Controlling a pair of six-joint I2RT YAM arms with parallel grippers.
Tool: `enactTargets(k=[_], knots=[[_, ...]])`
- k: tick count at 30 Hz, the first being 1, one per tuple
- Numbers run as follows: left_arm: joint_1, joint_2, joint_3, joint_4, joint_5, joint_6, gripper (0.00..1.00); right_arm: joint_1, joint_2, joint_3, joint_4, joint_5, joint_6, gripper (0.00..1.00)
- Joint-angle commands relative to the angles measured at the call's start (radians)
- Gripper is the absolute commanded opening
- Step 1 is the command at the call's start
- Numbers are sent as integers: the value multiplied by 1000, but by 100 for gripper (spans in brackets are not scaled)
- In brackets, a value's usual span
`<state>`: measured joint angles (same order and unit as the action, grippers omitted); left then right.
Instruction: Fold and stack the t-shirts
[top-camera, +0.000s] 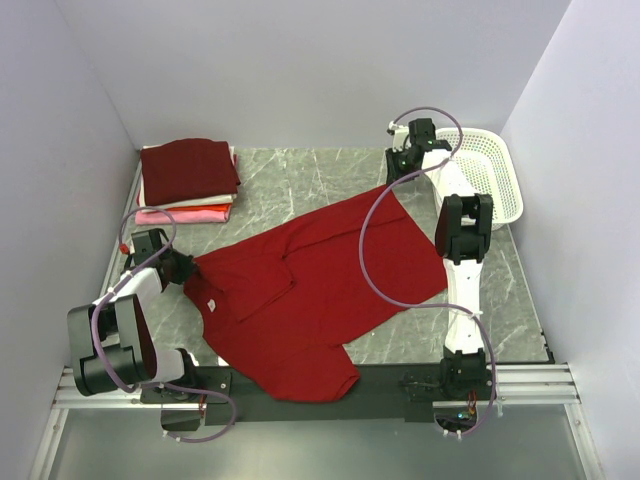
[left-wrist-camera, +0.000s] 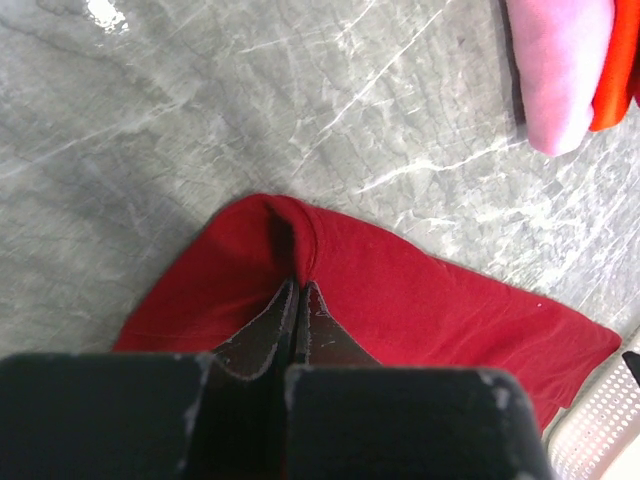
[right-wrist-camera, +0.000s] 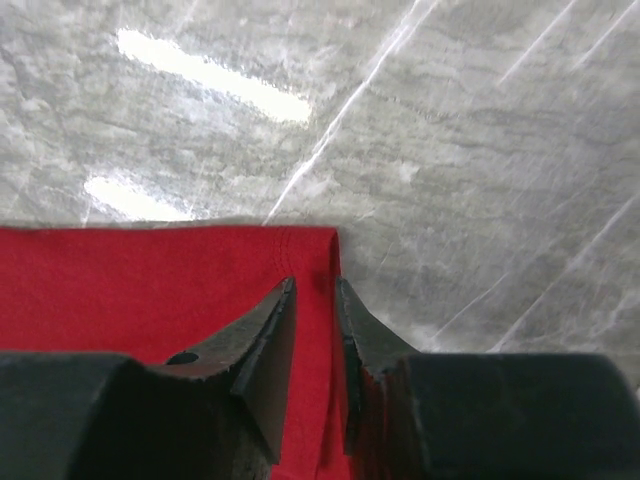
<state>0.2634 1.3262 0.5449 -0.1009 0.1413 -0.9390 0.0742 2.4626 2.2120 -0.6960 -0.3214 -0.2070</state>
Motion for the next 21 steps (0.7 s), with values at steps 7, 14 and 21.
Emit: enactTargets(k=[7,14,21], knots=[[4,2,40,40,20,9,0,16,67,84,-59,18,-37,28],[5,4,36,44,26,9,0,16,39,40,-34,12,-42,5],[4,-4,41,33,-3,8,0,18,22,87,35,61,-5,0]])
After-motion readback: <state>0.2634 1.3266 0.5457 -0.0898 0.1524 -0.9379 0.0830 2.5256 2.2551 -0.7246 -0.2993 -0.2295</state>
